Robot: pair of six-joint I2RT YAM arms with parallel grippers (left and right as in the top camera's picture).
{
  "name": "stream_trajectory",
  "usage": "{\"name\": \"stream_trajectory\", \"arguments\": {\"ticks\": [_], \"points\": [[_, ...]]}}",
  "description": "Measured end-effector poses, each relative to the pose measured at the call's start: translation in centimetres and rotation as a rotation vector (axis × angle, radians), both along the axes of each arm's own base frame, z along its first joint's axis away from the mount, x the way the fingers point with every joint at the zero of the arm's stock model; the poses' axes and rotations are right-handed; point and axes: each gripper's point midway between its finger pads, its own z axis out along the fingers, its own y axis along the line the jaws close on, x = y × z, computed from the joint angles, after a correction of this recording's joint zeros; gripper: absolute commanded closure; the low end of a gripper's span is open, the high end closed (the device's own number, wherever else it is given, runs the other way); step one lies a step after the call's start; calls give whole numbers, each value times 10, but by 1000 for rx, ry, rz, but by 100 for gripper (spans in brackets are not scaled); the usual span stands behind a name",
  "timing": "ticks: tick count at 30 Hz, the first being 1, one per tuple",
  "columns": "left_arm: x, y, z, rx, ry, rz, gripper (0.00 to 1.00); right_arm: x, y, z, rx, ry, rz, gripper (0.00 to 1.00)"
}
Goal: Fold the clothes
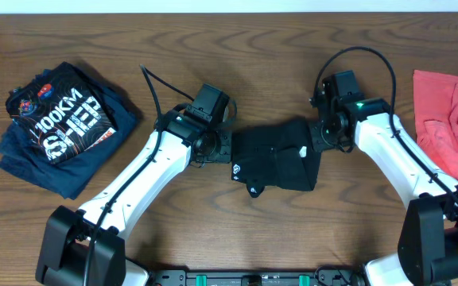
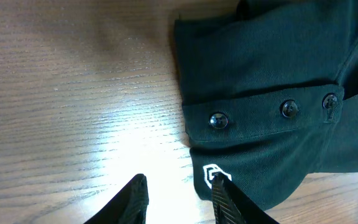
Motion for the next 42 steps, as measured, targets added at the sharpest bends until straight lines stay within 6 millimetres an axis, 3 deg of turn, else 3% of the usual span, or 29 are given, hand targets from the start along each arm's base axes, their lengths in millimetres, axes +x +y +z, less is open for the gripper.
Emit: {"name": "stream_trajectory", "arguments": {"ticks": [3,9,17,20,23,24,25,26,29,34,37,42], "points": [[3,-1,1,-5,-12,-2,59,-12,11,6,66,48,42,40],[11,-6,-2,-16,-33,-3,58,-39,35,17,190,129,146,38],[10,-15,-37,15,37,-24,57,-58,48,-7,220,191,198,38],[6,-23,-42,16,41,-49,56,-64,48,-17,219,209,203,40],[5,-31,-41,8,26,-69,55,-69,47,-23,218,218,205,61],[4,-32,-41,8,26,-72,55,-70,46,-25,219,220,212,82],[4,-32,-41,9,27,-74,55,-72,46,-26,219,224,214,93],[4,-32,-41,9,27,-73,54,-73,46,-27,219,228,213,99],[3,-32,-42,10,29,-73,52,-76,44,-29,209,238,212,99],[-8,-28,-52,23,59,-81,51,-63,13,-34,49,210,69,99],[-18,-34,-60,27,65,-107,48,-32,-7,-24,-21,113,-25,99],[-26,-55,-64,2,22,-169,47,24,-20,1,-58,-95,-81,98]]}}
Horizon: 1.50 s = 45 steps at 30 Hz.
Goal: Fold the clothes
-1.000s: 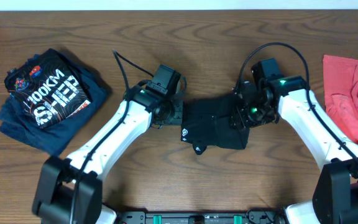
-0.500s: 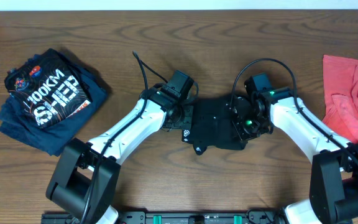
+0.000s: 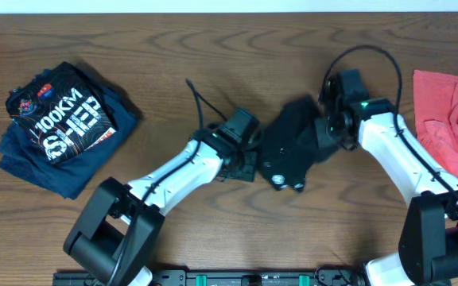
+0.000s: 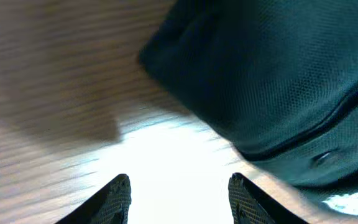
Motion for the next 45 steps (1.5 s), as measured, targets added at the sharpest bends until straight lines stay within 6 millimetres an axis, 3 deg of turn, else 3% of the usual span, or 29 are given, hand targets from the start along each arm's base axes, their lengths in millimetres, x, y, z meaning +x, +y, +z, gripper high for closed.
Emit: {"name": "stream_trajectory", "arguments": {"ticks": [5,11,13,16,20,26,31,35,38,42,45], "points": [[-5,-9,0,1,-16,-30,47,6,-13,3,-72,-27,-23,81],[21,8,5,23,-66,40,34,4,-24,5,-135,-19,-39,71],[42,12,13,-4,-113,85,33,-2,-14,8,-77,8,-22,56],[73,16,26,-63,-184,137,32,-19,14,16,85,74,36,53],[95,11,39,-139,-250,156,31,-49,45,23,256,188,86,51],[96,-5,47,-196,-278,112,31,-79,68,6,350,285,112,51],[91,-18,44,-229,-266,52,32,-92,71,-13,372,315,92,55],[83,-27,29,-242,-220,13,47,-94,72,-23,385,310,74,80],[78,-32,15,-239,-187,-9,65,-91,73,-27,396,292,61,96],[69,-40,-1,-230,-155,-46,80,-86,68,-31,361,266,41,98],[62,-46,-9,-224,-134,-67,94,-78,52,-36,270,229,15,98]]}}
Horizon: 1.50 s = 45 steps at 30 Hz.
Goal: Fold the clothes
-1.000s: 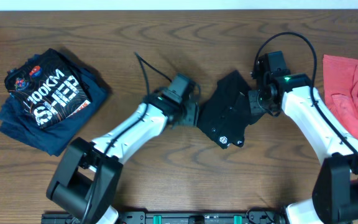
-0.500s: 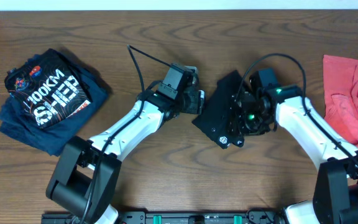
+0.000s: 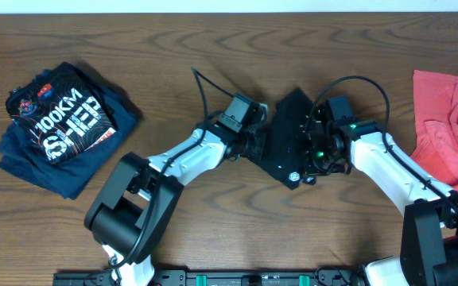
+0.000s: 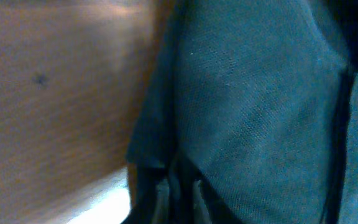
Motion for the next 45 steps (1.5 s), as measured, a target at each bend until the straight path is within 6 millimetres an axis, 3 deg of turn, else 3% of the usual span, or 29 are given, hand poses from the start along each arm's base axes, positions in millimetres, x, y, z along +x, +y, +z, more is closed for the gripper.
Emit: {"name": "stream_trajectory", "arguments": {"ticks": [7,13,18,21,22,25,26,31,35,45], "points": [[-17,-9,-5,8,37,-43,94,13,-31,-5,-184,-66,-33,94],[-32,7,-15,85,124,-8,94,28,-55,-3,-325,-136,-61,91],[-34,13,-19,113,146,24,94,52,-64,3,-385,-248,-69,92],[-33,13,-19,113,145,34,94,57,-66,5,-402,-272,-52,93],[-31,11,-18,104,136,35,89,57,-67,5,-406,-272,-48,93],[-20,0,-8,47,85,24,46,57,-67,5,-414,-273,-35,92],[-17,-4,-3,23,70,27,43,57,-67,5,-414,-274,-34,92],[-1,-29,28,-122,-17,4,39,65,-65,8,-407,-311,-23,85],[5,-39,37,-177,-37,4,35,75,-63,11,-399,-354,-22,85],[25,-49,55,-241,-134,25,36,86,-60,16,-387,-404,-28,87]]}}
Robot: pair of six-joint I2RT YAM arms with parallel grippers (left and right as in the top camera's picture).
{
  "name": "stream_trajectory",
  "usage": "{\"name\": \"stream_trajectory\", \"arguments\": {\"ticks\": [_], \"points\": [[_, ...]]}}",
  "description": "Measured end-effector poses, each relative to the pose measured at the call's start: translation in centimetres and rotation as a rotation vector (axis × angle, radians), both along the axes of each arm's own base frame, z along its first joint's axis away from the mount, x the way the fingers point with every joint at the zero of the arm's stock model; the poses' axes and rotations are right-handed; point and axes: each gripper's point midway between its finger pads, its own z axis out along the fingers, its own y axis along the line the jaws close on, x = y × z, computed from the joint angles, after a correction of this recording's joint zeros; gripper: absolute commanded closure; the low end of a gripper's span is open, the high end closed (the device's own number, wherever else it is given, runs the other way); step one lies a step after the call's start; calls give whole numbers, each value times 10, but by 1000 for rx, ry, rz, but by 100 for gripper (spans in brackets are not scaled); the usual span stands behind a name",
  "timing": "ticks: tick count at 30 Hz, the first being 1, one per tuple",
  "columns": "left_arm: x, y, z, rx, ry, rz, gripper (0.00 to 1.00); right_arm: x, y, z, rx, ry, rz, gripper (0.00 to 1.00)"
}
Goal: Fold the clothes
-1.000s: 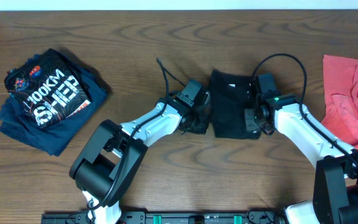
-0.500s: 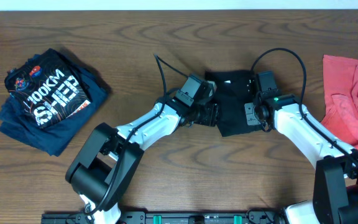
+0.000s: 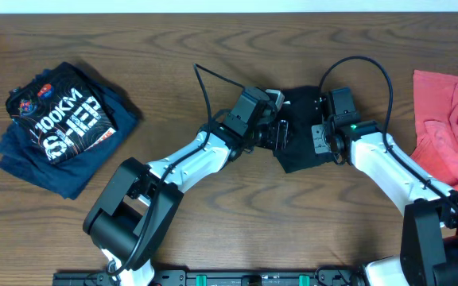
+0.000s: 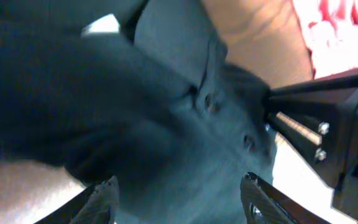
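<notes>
A black button-up shirt (image 3: pixel 300 119) lies bunched in a small heap at the table's middle, between my two grippers. My left gripper (image 3: pixel 275 133) is at its left side. In the left wrist view its jaws (image 4: pixel 182 196) stand wide open, with the buttoned cloth (image 4: pixel 185 124) just beyond them and nothing gripped. My right gripper (image 3: pixel 318 137) sits on the heap's right part. Its fingers (image 4: pixel 297 127) converge on the cloth's edge and look shut on it.
A folded navy T-shirt with "100KM" print (image 3: pixel 58 123) lies at the far left. A crumpled red garment (image 3: pixel 452 119) lies at the right edge and shows as a red patch (image 4: pixel 340 31) in the left wrist view. Both arms' cables arch over the table's middle.
My left gripper was closed on the shirt's left edge; now it is open and further right. The shirt, then a flat diamond shape, is now a smaller heap further back.
The shirt first lay as a flat rectangle between my grippers, the left one slightly open at its left edge. Then the shirt was turned askew, with the left jaws open beside it. Then the left jaws were on its edge. Now it is a compact heap, left released.
</notes>
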Motion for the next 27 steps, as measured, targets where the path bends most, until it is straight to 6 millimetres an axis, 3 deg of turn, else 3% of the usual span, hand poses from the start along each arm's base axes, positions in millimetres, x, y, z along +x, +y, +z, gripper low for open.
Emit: {"name": "stream_trajectory", "arguments": {"ticks": [7,13,15,21,27], "points": [[20,-16,12,-74,-112,8,36,14,4,7,17,-63,1,89],[15,-17,-32,-22,-47,1,36,22,7,10,34,-97,6,92],[14,-13,-48,5,-16,5,36,22,11,2,48,-80,17,92],[14,-6,-50,43,33,16,38,26,19,-38,61,-16,48,90],[8,0,-53,82,66,20,47,48,17,-43,37,-69,33,91]]}}
